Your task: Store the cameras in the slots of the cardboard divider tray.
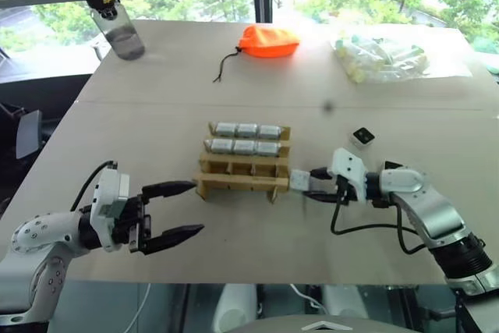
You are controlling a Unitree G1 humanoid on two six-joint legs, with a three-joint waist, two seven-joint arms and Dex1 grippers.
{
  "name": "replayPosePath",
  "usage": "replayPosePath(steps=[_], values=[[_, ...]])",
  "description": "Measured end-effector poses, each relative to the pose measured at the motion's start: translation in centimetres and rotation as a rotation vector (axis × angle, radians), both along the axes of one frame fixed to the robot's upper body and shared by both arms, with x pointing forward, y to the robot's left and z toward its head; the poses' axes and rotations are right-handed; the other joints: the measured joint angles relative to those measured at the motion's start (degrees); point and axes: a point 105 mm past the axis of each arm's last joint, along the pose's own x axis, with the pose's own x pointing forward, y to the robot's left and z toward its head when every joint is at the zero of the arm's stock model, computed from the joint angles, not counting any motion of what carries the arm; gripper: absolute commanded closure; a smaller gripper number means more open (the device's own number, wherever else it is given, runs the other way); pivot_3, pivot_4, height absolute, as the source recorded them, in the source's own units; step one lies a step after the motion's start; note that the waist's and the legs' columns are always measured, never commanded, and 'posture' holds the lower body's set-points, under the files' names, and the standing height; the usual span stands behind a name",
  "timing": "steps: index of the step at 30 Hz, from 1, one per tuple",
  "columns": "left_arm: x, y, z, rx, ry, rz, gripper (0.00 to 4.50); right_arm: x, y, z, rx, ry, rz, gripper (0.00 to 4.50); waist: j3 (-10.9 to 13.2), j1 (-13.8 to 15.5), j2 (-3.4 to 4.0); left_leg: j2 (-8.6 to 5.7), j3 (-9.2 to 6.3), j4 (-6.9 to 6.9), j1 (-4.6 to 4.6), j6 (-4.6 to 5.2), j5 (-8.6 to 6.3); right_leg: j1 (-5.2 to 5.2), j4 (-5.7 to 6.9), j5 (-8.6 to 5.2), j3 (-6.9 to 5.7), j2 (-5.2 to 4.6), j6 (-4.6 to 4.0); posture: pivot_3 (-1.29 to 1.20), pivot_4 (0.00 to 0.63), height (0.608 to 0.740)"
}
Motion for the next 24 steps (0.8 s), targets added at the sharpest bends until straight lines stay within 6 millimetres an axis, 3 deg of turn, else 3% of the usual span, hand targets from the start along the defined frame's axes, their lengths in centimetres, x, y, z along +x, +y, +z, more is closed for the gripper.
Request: replayPosePath(steps=[10, 17, 20, 24], values=[[0.7, 0.1, 0.2, -0.005, 0.000, 0.045, 0.00, -0.1, -0.6, 0.4, -0.018, -0.028, 0.037, 2.76, 0.0, -0.1, 0.01, -0.01, -0.01, 0.01, -0.01, 0.00, 0.00, 0.00, -0.01, 0.00, 0.00, -0.02, 0.00, 0.00, 0.150, 0.726], [3.6, -0.1, 0.4, -0.035, 0.023, 0.222, 0.00, 0.1, -4.0, 3.9, -0.087, -0.194, 0.111, 2.76, 0.0, 0.3, -0.02, -0.01, -0.05, 0.01, 0.00, 0.00, 0.00, 0.01, 0.01, 0.01, -0.02, 0.00, 0.01, 0.00, 0.150, 0.726], [5.0, -0.4, 0.4, -0.029, 0.063, 0.288, 0.00, 0.5, -3.6, 5.7, -0.122, -0.327, 0.169, 2.76, 0.1, 0.1, -0.03, 0.00, -0.02, 0.01, 0.02, 0.00, 0.01, 0.01, 0.04, 0.01, 0.02, 0.00, 0.01, 0.00, 0.150, 0.726], [6.3, -1.4, 0.4, -0.030, 0.136, 0.293, 0.00, 1.1, -0.9, 7.9, -0.111, -0.525, 0.233, 2.76, 0.1, -0.1, -0.11, -0.01, -0.01, 0.01, 0.02, -0.06, 0.04, 0.00, 0.05, 0.01, 0.02, 0.01, 0.01, 0.00, 0.150, 0.726]])
